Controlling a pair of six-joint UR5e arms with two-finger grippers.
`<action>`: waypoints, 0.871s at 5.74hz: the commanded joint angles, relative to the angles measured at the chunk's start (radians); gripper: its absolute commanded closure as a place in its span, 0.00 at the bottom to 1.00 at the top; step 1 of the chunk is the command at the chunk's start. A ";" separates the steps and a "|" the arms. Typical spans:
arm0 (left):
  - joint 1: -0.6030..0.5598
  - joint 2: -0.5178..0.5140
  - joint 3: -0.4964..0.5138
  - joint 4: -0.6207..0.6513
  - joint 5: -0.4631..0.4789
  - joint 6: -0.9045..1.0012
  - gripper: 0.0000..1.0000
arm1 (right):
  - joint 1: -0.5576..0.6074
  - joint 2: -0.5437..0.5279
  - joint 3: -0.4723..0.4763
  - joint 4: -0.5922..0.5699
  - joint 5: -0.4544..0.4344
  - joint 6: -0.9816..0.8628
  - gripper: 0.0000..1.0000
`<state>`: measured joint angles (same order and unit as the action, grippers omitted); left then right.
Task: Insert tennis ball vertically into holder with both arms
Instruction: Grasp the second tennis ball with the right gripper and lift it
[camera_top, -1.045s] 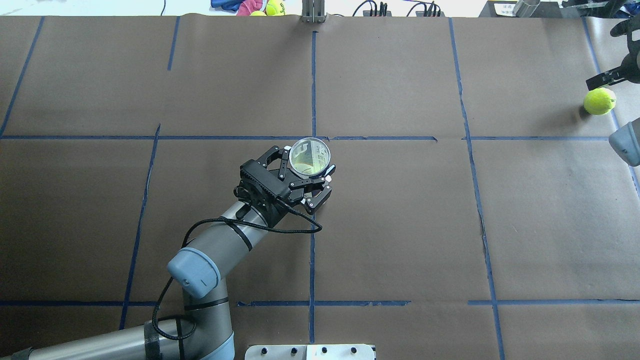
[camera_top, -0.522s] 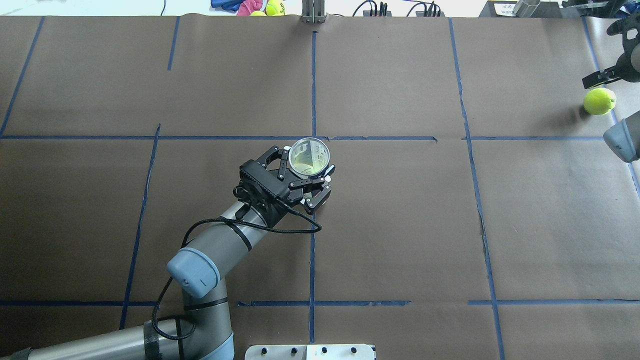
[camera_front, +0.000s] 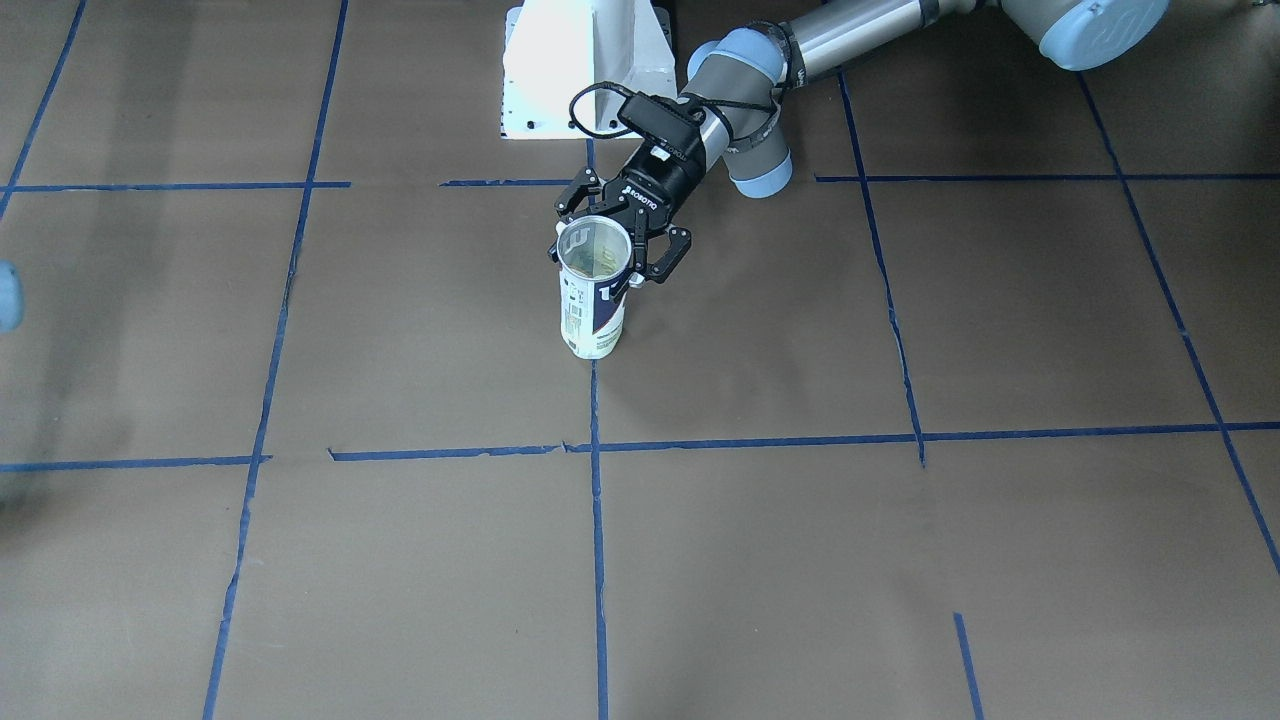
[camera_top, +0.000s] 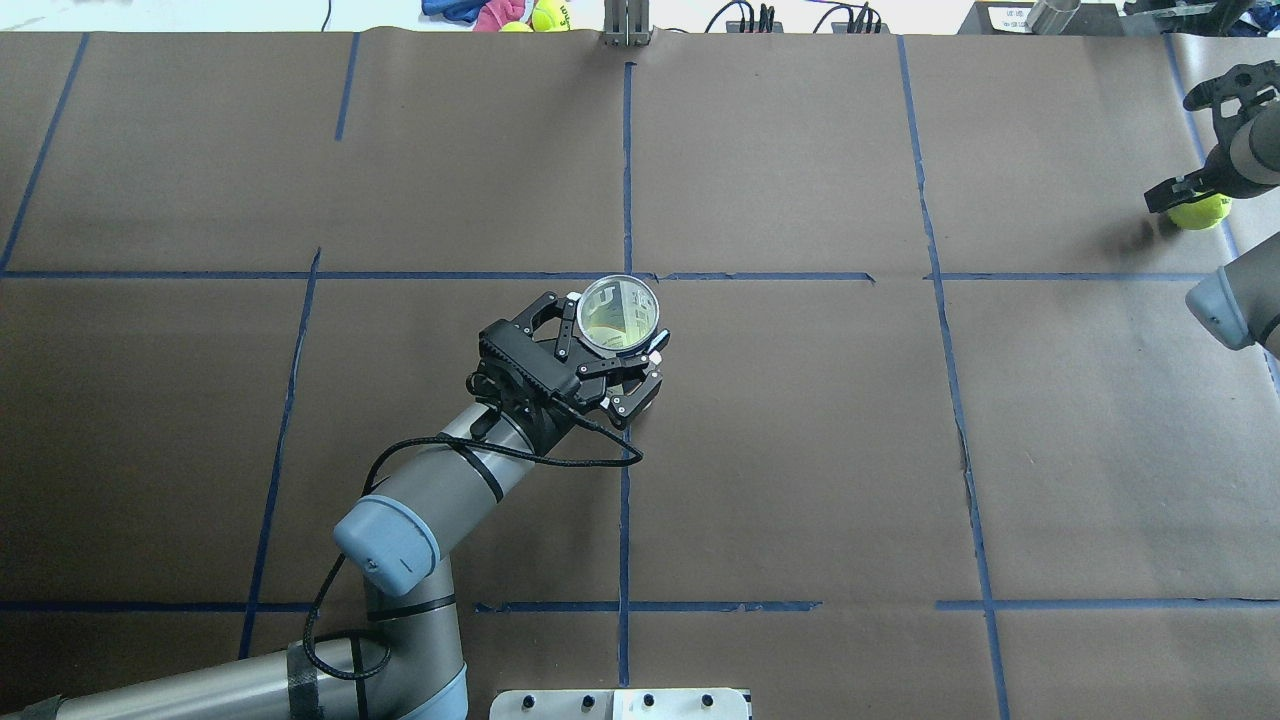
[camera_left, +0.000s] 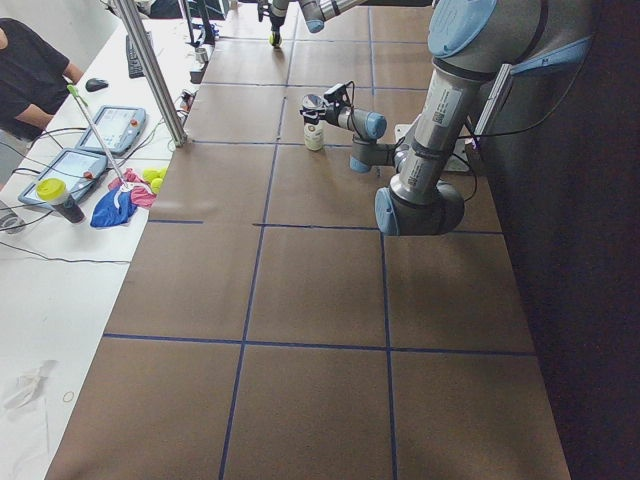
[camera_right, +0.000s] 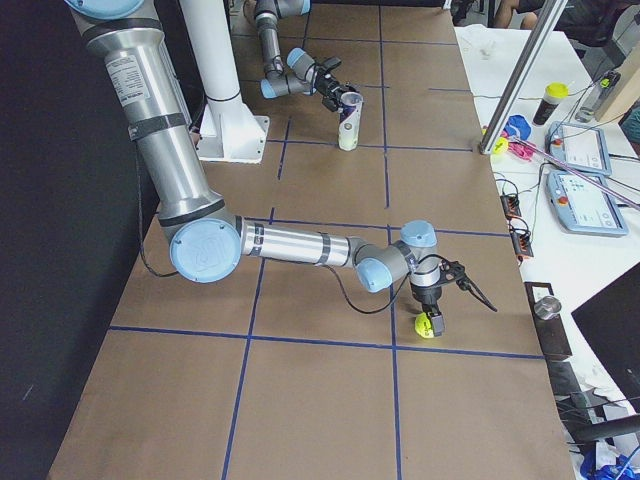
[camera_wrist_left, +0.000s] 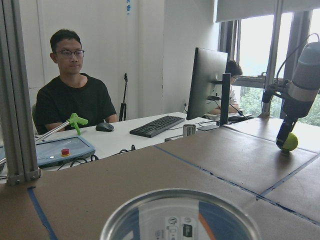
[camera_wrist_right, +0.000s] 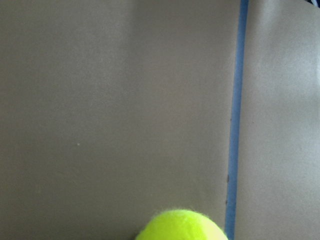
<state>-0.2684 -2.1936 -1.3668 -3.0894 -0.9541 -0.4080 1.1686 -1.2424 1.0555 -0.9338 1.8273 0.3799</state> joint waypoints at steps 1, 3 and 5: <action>0.000 0.000 0.000 0.000 0.000 0.000 0.14 | -0.015 -0.006 -0.026 0.003 -0.002 -0.027 0.01; 0.000 0.000 0.000 -0.002 0.000 0.000 0.14 | -0.012 0.001 -0.022 0.003 -0.002 -0.036 0.73; 0.000 0.000 0.000 0.000 0.000 0.000 0.14 | 0.003 -0.009 0.114 -0.014 0.000 -0.042 1.00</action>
<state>-0.2684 -2.1936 -1.3668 -3.0905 -0.9541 -0.4080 1.1651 -1.2442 1.0951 -0.9366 1.8274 0.3395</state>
